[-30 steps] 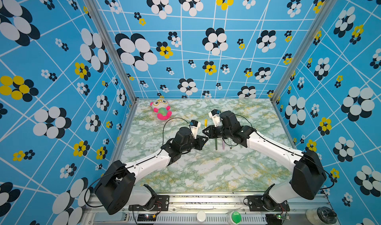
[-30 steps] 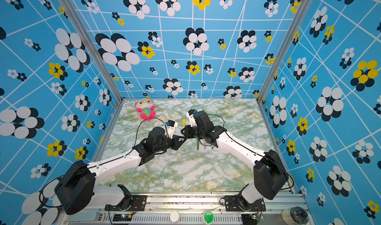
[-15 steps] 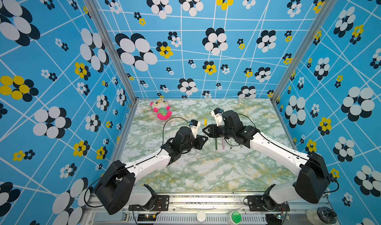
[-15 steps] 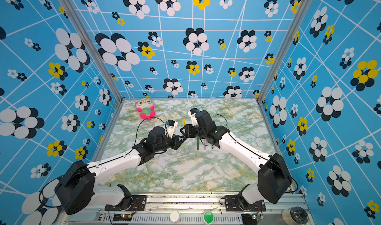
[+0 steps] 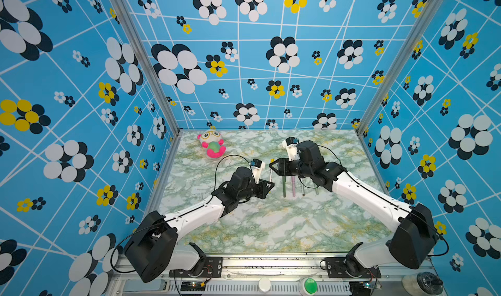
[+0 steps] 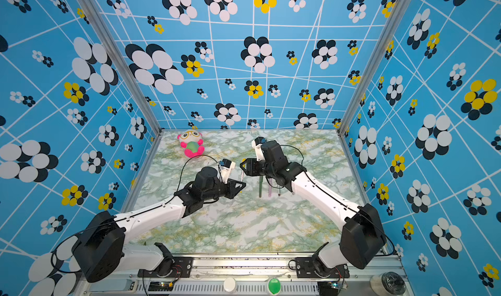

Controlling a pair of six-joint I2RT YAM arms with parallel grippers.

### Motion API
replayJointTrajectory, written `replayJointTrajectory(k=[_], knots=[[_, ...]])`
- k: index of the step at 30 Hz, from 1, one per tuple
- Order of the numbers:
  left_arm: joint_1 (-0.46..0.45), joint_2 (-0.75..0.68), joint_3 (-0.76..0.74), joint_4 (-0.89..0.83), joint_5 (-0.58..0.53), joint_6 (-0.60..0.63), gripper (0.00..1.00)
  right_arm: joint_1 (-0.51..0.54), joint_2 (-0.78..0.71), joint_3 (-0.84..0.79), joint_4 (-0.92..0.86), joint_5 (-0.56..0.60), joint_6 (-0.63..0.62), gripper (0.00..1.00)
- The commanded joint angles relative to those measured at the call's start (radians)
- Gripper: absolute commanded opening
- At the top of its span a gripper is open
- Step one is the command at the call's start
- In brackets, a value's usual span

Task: Insert the pens into the pen caps
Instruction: 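Open the right gripper and raise it off the yellow cap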

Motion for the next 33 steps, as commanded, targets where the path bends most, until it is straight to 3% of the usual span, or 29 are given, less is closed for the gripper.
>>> replayJointTrajectory(k=[1,10,21,33], knots=[[-0.003,-0.015,0.004,-0.015,0.046,0.027,0.0,-0.006,0.024,0.043,-0.007,-0.023,-0.022,0.52],[-0.005,-0.013,0.007,-0.016,0.105,0.045,0.0,-0.013,0.055,0.061,-0.008,-0.03,-0.028,0.41],[-0.004,-0.011,0.009,-0.011,0.11,0.045,0.0,-0.016,0.055,0.059,-0.012,-0.032,-0.03,0.12],[-0.005,-0.074,0.002,0.097,-0.005,0.119,0.0,-0.015,0.048,0.001,0.008,-0.06,0.003,0.03]])
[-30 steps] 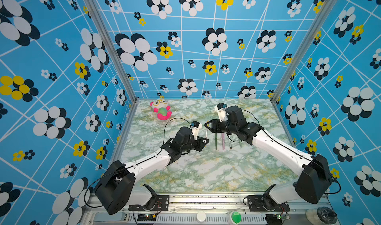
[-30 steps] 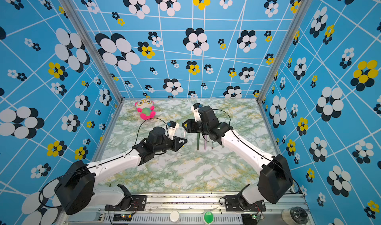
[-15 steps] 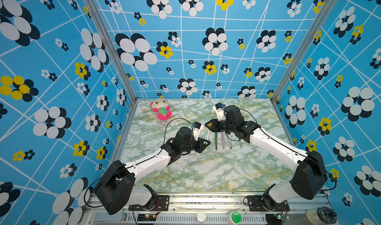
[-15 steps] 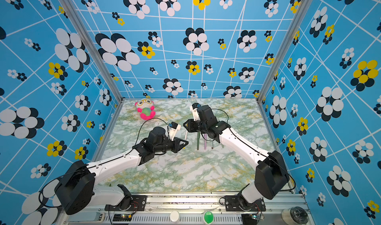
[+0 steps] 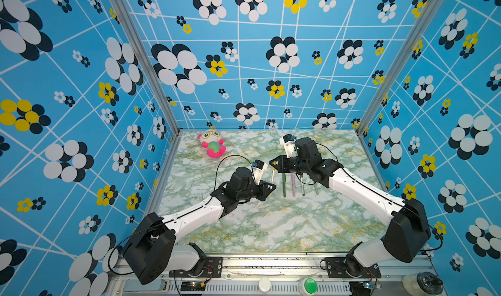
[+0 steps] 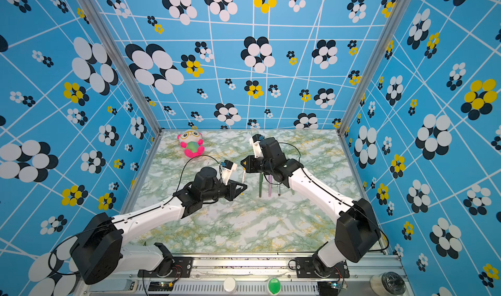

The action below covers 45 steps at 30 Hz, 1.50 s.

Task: Insert the pens into the pen caps
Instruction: 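Open the right gripper and raise it off the yellow cap, then lower the capped white marker beside the green pen with the left gripper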

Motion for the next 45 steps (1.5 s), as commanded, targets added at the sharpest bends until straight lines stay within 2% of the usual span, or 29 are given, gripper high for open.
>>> replayJointTrajectory(k=[1,7,22,45], knots=[[0.0,-0.051,0.007,0.119,-0.048,0.083,0.0,-0.003,-0.006,-0.038,-0.032,-0.013,-0.006,0.02],[0.001,-0.051,0.051,0.169,-0.075,0.162,0.0,-0.004,-0.016,-0.059,-0.036,-0.033,-0.001,0.02],[0.007,0.011,0.127,0.339,-0.114,0.213,0.0,0.001,-0.018,-0.117,0.008,-0.061,0.032,0.02],[0.142,0.122,0.347,0.45,-0.059,0.184,0.0,0.096,0.03,-0.283,0.146,-0.073,0.16,0.01]])
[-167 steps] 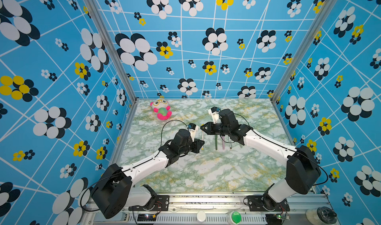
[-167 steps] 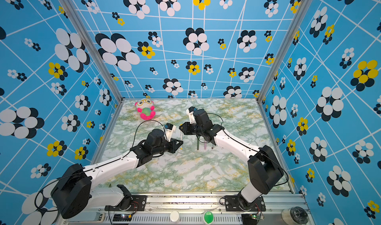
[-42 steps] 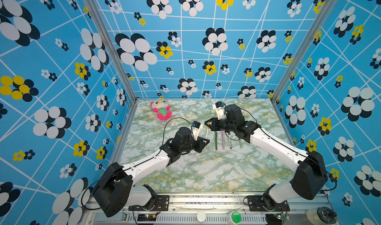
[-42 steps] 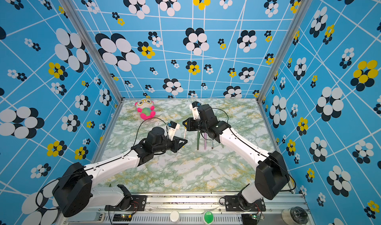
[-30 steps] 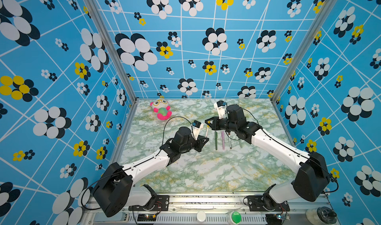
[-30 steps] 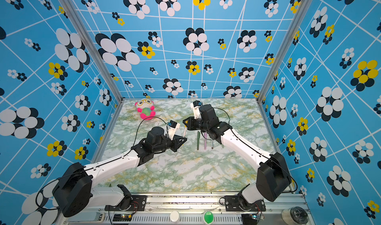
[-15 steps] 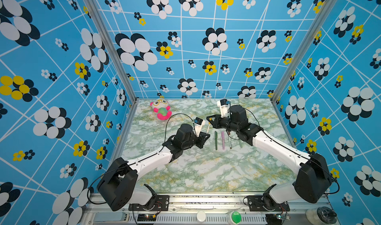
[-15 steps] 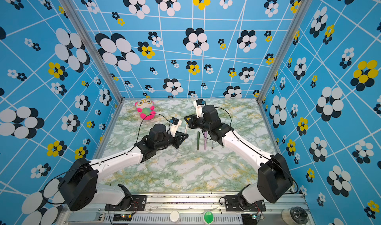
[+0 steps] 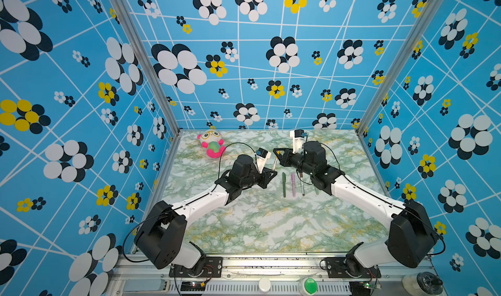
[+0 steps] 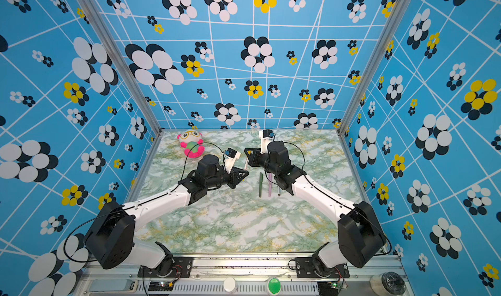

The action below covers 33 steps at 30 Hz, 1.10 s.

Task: Insert the pens into the pen caps
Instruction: 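Lower the capped white marker beside the green pen with the left gripper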

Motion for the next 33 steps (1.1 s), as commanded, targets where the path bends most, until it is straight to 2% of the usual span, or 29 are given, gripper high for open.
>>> replayJointTrajectory(k=[1,13,24,33], knots=[[0.065,-0.02,0.181,0.428,-0.09,-0.016,0.0,0.12,0.079,-0.1,-0.292,-0.202,0.063,0.02],[0.145,0.028,0.275,0.445,-0.066,-0.021,0.0,0.183,0.132,-0.13,-0.235,-0.223,0.107,0.01],[0.174,0.054,0.343,0.433,-0.052,-0.009,0.0,0.198,0.148,-0.15,-0.251,-0.262,0.094,0.02],[0.182,0.051,0.331,0.428,-0.047,-0.015,0.0,0.201,0.142,-0.131,-0.27,-0.247,0.079,0.02]])
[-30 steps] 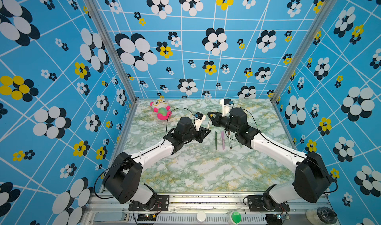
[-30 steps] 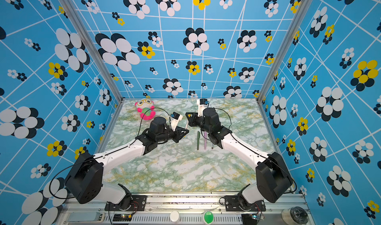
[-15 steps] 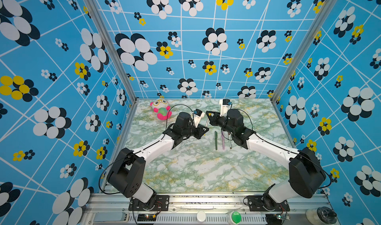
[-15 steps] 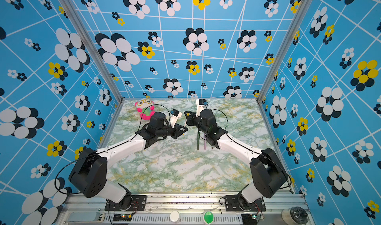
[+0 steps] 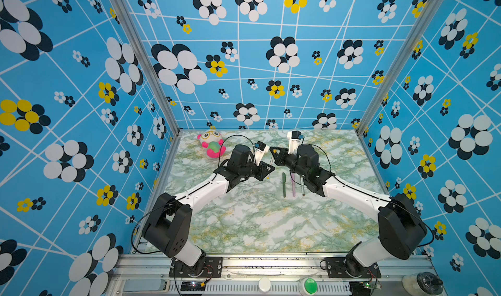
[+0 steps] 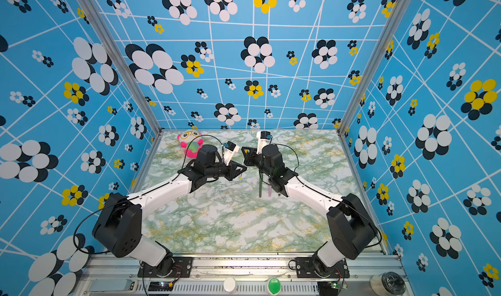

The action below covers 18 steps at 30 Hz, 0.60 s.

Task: Insert the pens into the pen caps
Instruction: 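Lower the capped white marker beside the green pen with the left gripper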

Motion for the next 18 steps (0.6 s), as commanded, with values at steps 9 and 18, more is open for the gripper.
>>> replayJointTrajectory(k=[9,18], knots=[[0.085,-0.055,0.092,0.589,-0.194,-0.1,0.0,0.125,0.041,-0.007,-0.494,-0.327,-0.01,0.04],[0.061,-0.098,-0.153,0.58,-0.214,-0.156,0.0,0.016,0.01,0.136,-0.527,-0.324,-0.031,0.1]])
